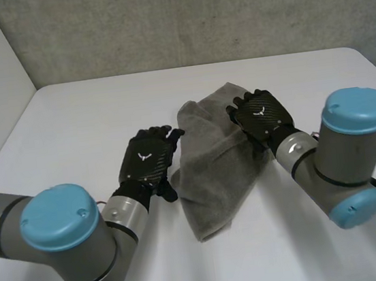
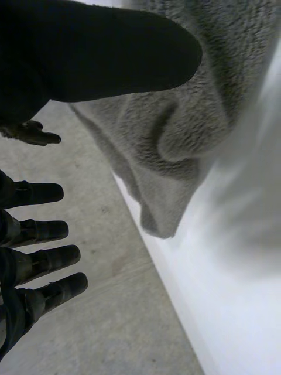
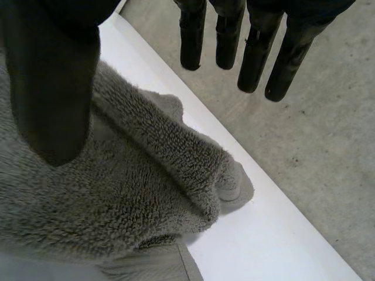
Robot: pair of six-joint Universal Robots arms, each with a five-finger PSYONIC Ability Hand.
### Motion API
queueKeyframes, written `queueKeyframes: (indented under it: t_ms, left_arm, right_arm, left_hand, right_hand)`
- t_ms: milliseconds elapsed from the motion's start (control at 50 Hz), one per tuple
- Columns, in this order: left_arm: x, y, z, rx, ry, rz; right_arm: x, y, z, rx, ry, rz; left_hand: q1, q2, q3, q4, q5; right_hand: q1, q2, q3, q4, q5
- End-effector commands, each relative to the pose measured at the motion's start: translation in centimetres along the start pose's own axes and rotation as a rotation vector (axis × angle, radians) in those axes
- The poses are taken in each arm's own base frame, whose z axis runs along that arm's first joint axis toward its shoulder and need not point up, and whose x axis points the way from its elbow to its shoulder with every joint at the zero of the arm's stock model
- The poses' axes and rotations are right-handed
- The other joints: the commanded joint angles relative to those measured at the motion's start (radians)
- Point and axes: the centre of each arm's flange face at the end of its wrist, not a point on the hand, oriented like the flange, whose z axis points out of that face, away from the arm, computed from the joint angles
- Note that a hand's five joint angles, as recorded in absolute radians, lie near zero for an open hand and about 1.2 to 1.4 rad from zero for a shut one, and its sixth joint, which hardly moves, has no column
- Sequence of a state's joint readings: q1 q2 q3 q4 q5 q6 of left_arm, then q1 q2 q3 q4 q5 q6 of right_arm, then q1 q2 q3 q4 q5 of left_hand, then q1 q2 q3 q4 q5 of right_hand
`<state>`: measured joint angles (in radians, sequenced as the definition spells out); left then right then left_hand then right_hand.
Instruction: Fold the towel.
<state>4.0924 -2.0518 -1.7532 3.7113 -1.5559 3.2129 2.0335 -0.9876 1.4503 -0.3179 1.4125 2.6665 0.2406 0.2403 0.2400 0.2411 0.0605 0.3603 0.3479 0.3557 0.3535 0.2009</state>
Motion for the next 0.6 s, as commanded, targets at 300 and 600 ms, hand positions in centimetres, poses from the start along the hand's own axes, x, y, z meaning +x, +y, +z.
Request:
queueKeyframes:
  t_ms: [300, 600]
  left_arm:
    - [0.6, 2.9, 2.2, -0.086, 0.02, -0.002]
    - [-1.7, -16.5, -3.0, 0.435, -0.011, -0.137]
  right_arm:
    - [0.8, -1.4, 3.0, 0.018, 0.008, -0.045]
    - [7.2, -16.4, -7.3, 0.249, 0.138, -0.089]
  left_hand:
    - [1.156, 1.156, 1.156, 1.155, 1.161]
    - [1.156, 1.156, 1.156, 1.155, 1.161]
  right_hand:
    - [1.036, 1.048, 1.041, 1.043, 1.021]
    - [1.036, 1.048, 1.041, 1.043, 1.021]
